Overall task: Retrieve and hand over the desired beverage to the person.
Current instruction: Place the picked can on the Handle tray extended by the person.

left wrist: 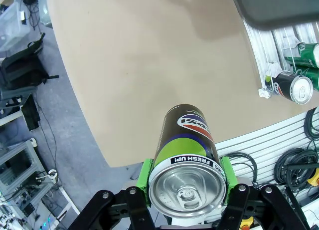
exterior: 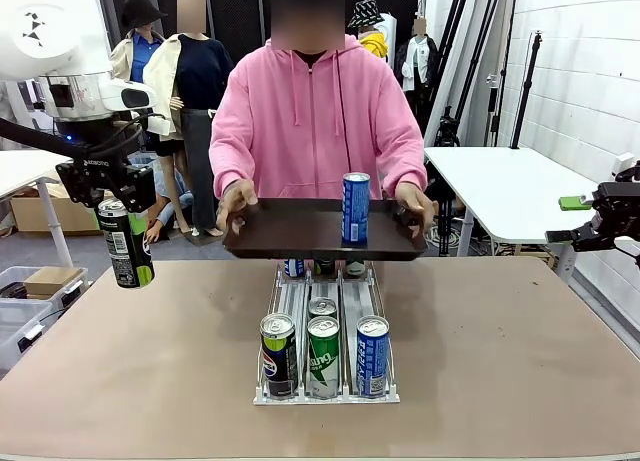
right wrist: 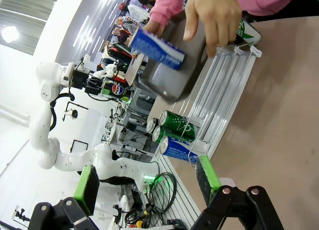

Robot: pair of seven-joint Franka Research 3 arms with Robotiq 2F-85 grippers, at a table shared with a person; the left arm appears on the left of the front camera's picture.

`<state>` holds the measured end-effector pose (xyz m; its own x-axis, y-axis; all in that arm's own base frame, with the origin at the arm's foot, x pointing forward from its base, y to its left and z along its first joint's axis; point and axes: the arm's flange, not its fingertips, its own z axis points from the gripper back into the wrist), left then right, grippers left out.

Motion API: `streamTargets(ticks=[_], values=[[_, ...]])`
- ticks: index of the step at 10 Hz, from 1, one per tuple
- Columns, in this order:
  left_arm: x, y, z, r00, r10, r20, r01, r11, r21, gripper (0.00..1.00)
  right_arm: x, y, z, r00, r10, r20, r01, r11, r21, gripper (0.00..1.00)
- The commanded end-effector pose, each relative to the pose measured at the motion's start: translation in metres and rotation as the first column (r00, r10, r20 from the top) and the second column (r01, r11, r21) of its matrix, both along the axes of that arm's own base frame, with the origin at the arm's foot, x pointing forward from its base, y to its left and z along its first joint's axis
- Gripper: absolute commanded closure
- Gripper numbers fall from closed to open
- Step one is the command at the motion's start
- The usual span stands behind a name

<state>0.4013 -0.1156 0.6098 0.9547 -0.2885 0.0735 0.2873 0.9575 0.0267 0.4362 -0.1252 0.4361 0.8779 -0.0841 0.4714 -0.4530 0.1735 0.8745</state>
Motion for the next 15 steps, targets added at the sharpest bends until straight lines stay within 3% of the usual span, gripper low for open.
streamTargets(ticks=[1, 4, 8, 10, 15], values=[[-0.001, 0.001, 0.008, 1.000, 0.007, 0.009, -0.007, 1.000, -0.004, 1.00, -0.001, 0.001, 0.001, 1.000, -0.010, -0.007, 0.010, 1.000, 0.004, 0.00], [0.000, 0.000, 0.000, 1.000, 0.000, 0.000, 0.000, 1.000, 0.000, 1.00, -0.001, 0.001, 0.001, 1.000, -0.010, -0.007, 0.010, 1.000, 0.004, 0.00], [0.005, -0.013, 0.017, 0.999, 0.017, 0.032, -0.014, 0.996, -0.090, 1.00, -0.001, 0.001, 0.001, 1.000, -0.010, -0.007, 0.010, 1.000, 0.004, 0.00], [0.013, -0.038, 0.033, 0.997, -0.027, 0.066, 0.033, 0.996, -0.081, 1.00, -0.001, 0.001, 0.001, 1.000, -0.010, -0.007, 0.010, 1.000, 0.004, 0.00], [0.054, -0.110, 0.039, 0.986, -0.158, 0.050, 0.160, 0.987, -0.030, 1.00, -0.001, 0.001, 0.001, 1.000, -0.010, -0.007, 0.010, 1.000, 0.004, 0.00]])
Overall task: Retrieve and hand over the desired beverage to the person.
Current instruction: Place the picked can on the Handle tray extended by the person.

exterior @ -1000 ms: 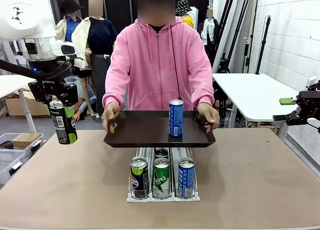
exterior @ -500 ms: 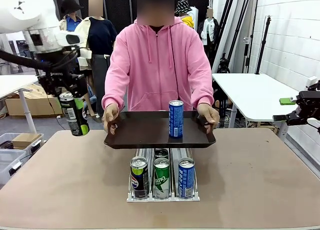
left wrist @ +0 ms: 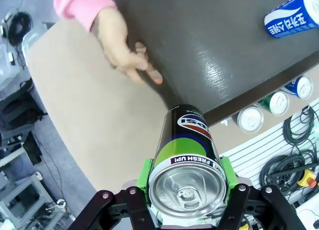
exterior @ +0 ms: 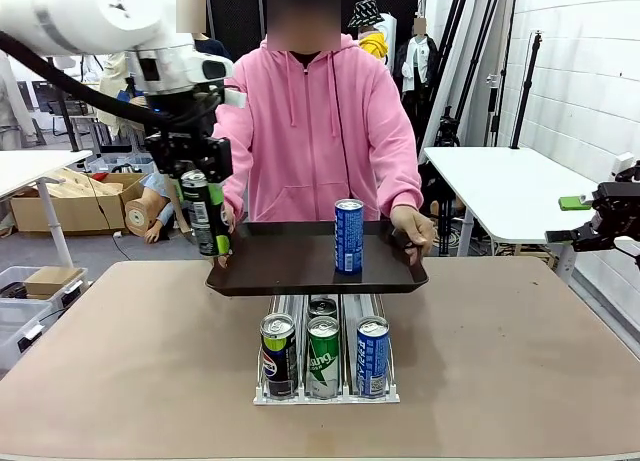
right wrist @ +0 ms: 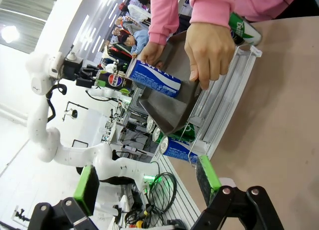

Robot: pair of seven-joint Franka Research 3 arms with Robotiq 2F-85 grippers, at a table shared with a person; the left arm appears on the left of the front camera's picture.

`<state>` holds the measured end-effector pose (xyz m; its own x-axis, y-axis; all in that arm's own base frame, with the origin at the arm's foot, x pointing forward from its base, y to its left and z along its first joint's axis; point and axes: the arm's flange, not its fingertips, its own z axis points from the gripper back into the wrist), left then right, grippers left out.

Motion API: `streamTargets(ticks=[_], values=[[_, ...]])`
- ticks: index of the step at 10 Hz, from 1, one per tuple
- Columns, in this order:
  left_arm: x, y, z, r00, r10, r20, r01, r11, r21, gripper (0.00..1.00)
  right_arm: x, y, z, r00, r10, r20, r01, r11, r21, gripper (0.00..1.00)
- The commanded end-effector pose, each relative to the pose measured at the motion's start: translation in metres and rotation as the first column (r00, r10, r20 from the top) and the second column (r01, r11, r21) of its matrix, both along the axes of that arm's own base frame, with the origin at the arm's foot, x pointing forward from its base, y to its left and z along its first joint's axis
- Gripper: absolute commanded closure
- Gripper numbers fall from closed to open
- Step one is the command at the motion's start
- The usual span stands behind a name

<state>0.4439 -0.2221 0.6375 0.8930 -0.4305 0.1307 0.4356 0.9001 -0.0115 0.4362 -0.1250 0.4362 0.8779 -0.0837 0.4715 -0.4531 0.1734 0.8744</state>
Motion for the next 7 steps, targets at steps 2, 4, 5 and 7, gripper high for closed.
streamTargets(ticks=[2, 4, 5, 7], values=[[0.029, -0.025, 0.006, 0.999, -0.042, 0.000, 0.042, 0.999, 0.028, 1.00, -0.001, 0.001, 0.000, 1.000, -0.010, -0.007, 0.010, 1.000, 0.004, 0.00], [0.037, -0.043, 0.002, 0.997, -0.076, -0.014, 0.077, 0.997, 0.029, 1.00, -0.001, 0.001, 0.000, 1.000, -0.010, -0.007, 0.010, 1.000, 0.004, 0.00], [0.042, -0.053, -0.003, 0.996, -0.091, -0.011, 0.092, 0.995, 0.031, 1.00, -0.001, 0.001, 0.000, 1.000, -0.010, -0.007, 0.010, 1.000, 0.004, 0.00], [0.051, -0.063, -0.012, 0.995, -0.099, -0.011, 0.099, 0.995, 0.029, 1.00, -0.001, 0.001, 0.000, 1.000, -0.010, -0.007, 0.010, 1.000, 0.004, 0.00]])
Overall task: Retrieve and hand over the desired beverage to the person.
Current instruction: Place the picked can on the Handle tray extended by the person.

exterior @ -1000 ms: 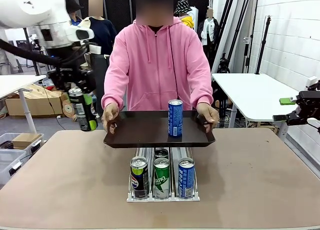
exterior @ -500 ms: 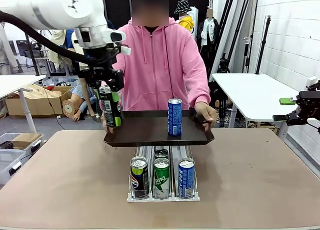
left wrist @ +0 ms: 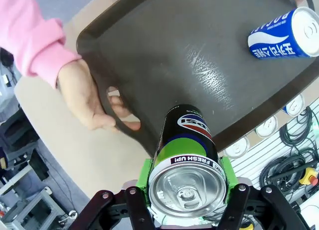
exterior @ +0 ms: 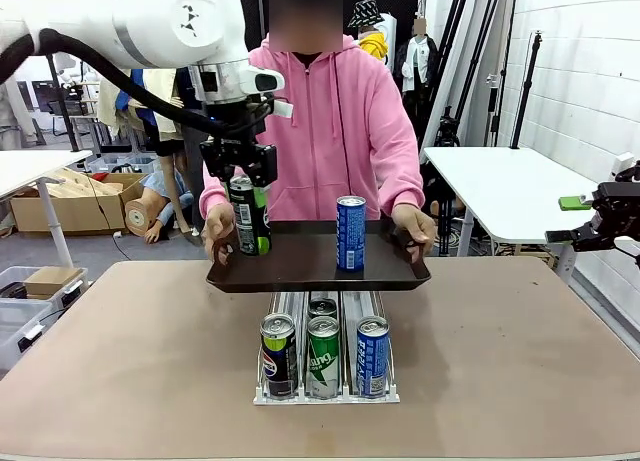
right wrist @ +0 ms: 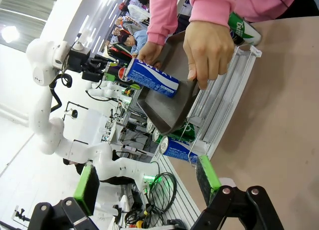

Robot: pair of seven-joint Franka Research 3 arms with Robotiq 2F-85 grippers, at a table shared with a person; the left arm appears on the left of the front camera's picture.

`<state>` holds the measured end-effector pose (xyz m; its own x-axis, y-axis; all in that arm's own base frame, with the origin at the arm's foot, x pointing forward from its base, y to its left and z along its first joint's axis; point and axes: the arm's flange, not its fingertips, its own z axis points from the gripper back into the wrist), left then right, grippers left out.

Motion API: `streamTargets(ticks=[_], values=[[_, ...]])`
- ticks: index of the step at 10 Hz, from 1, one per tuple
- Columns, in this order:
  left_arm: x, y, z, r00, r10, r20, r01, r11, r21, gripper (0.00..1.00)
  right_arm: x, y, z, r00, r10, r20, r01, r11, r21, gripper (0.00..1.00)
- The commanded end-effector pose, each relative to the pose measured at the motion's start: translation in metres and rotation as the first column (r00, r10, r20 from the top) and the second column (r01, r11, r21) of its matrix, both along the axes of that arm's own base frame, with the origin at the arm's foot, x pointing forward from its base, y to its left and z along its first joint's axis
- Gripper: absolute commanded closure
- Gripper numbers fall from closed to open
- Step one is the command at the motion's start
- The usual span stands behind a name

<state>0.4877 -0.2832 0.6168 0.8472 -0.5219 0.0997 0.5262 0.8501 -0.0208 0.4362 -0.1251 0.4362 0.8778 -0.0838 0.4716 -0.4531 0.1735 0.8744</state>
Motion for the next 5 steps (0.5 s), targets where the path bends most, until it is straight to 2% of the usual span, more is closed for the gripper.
streamTargets(ticks=[1, 5], values=[[0.010, -0.005, 0.002, 1.000, 0.005, 0.023, -0.005, 1.000, 0.026, 1.00, -0.001, 0.001, 0.000, 1.000, -0.010, -0.007, 0.010, 1.000, 0.004, 0.00], [0.031, -0.009, -0.020, 1.000, 0.010, -0.019, -0.010, 0.999, 0.032, 1.00, -0.001, 0.001, 0.000, 1.000, -0.010, -0.007, 0.010, 1.000, 0.004, 0.00]])
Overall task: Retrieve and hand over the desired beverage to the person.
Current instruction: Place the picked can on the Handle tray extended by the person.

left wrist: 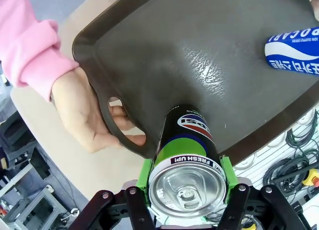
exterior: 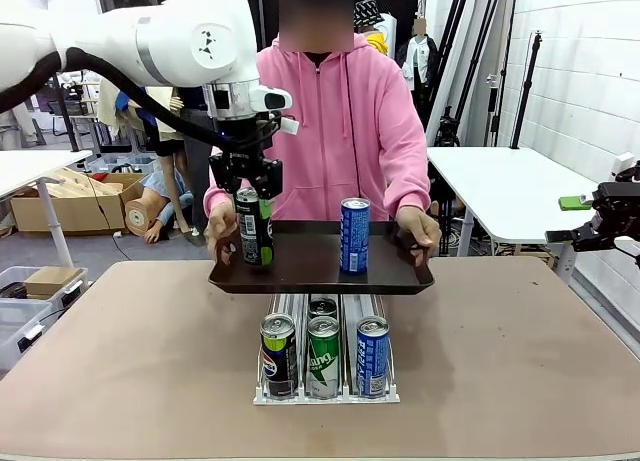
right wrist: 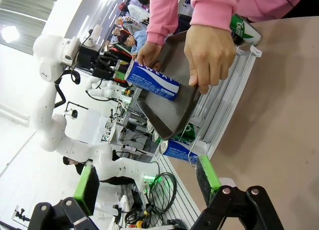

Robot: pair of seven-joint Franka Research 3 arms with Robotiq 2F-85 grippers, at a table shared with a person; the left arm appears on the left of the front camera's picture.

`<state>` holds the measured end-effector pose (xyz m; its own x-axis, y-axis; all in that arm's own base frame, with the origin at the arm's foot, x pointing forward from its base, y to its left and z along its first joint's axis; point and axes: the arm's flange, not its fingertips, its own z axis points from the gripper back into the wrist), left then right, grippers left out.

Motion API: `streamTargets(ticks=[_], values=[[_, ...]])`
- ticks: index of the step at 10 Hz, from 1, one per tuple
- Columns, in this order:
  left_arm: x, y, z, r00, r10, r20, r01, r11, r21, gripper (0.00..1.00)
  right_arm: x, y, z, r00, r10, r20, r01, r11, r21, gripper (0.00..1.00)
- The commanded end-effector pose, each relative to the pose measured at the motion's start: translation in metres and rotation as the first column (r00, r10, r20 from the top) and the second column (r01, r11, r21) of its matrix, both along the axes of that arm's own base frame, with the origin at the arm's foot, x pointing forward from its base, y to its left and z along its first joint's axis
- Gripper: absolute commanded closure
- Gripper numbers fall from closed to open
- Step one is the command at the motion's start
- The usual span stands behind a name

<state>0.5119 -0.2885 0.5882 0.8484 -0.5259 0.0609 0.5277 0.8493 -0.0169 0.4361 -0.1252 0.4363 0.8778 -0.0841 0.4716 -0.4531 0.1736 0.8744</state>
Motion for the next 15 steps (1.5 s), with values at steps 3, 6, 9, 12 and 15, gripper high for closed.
streamTargets(ticks=[3, 6, 9, 12, 15], values=[[0.013, -0.005, -0.003, 1.000, -0.004, -0.022, 0.004, 1.000, 0.003, 1.00, -0.001, 0.001, 0.000, 1.000, -0.010, -0.007, 0.010, 1.000, 0.004, 0.00], [0.016, -0.006, -0.005, 0.999, -0.004, -0.032, 0.004, 1.000, 0.000, 1.00, -0.001, 0.001, 0.000, 1.000, -0.010, -0.007, 0.010, 1.000, 0.004, 0.00], [0.016, -0.006, -0.003, 0.999, -0.001, -0.034, 0.001, 1.000, 0.000, 1.00, -0.001, 0.001, 0.000, 1.000, -0.010, -0.007, 0.010, 1.000, 0.004, 0.00], [0.017, -0.006, -0.002, 0.999, -0.003, -0.042, 0.003, 1.000, 0.001, 0.74, -0.001, 0.001, 0.000, 1.000, -0.010, -0.007, 0.010, 1.000, 0.004, 0.00], [0.015, -0.004, 0.007, 1.000, -0.008, -0.029, 0.007, 1.000, -0.004, 0.14, -0.001, 0.001, 0.000, 1.000, -0.010, -0.007, 0.010, 1.000, 0.004, 0.00]])
